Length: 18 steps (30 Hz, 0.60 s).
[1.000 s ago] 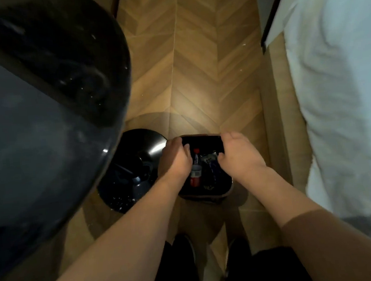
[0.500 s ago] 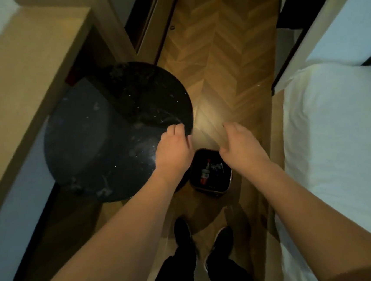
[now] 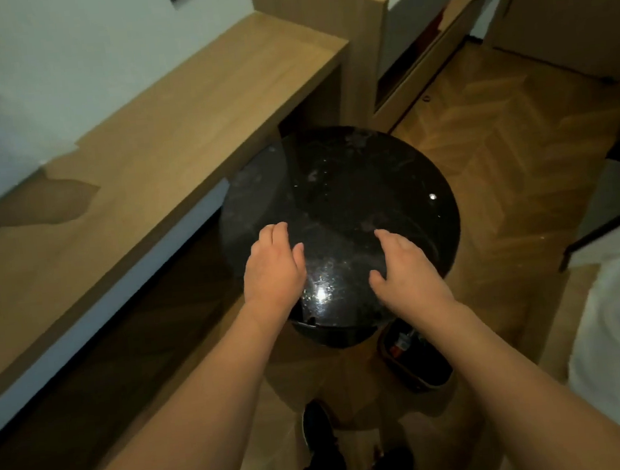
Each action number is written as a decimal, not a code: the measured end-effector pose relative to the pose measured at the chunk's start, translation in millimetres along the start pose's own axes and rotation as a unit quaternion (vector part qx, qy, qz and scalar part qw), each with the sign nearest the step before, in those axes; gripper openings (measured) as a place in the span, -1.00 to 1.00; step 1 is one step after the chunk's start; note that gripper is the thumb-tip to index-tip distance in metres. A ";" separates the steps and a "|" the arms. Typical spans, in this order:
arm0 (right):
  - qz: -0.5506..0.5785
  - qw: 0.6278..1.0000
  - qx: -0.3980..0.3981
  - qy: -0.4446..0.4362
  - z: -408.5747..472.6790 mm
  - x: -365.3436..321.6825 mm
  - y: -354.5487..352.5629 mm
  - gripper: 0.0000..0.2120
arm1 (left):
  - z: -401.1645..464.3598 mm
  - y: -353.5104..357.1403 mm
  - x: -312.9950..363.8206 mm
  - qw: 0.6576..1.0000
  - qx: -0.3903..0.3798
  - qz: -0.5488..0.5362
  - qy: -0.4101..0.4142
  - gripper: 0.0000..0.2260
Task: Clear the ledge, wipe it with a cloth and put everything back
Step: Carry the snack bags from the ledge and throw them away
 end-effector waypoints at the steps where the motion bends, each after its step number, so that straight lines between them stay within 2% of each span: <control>1: -0.004 1.000 0.002 -0.010 4.2 -13.9 0.9 -0.34 | 1.3 -10.5 -13.3 1.000 0.009 -0.001 -0.014 -0.56; 6: -0.020 0.996 -0.001 -0.091 21.2 -92.1 17.4 -0.38 | -8.1 -61.0 -75.1 0.995 0.060 -0.012 -0.080 -0.57; 12: -0.030 0.978 -0.063 -0.198 24.1 -170.1 48.6 -0.36 | -50.9 -108.8 -133.0 0.978 0.116 -0.016 -0.176 -0.56; 18: -0.053 0.931 -0.133 -0.336 -10.1 -251.7 80.4 -0.33 | -145.5 -156.0 -190.5 0.930 0.205 -0.009 -0.306 -0.57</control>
Point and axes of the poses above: each hand's wrist, its own z-axis towards the middle knuckle, its own y-axis out of the palm, x = y × z, the point moved 8 cm from there along z, towards the middle knuckle, and after that the axes turned 8 degrees about -z, right-handed, at the moved point
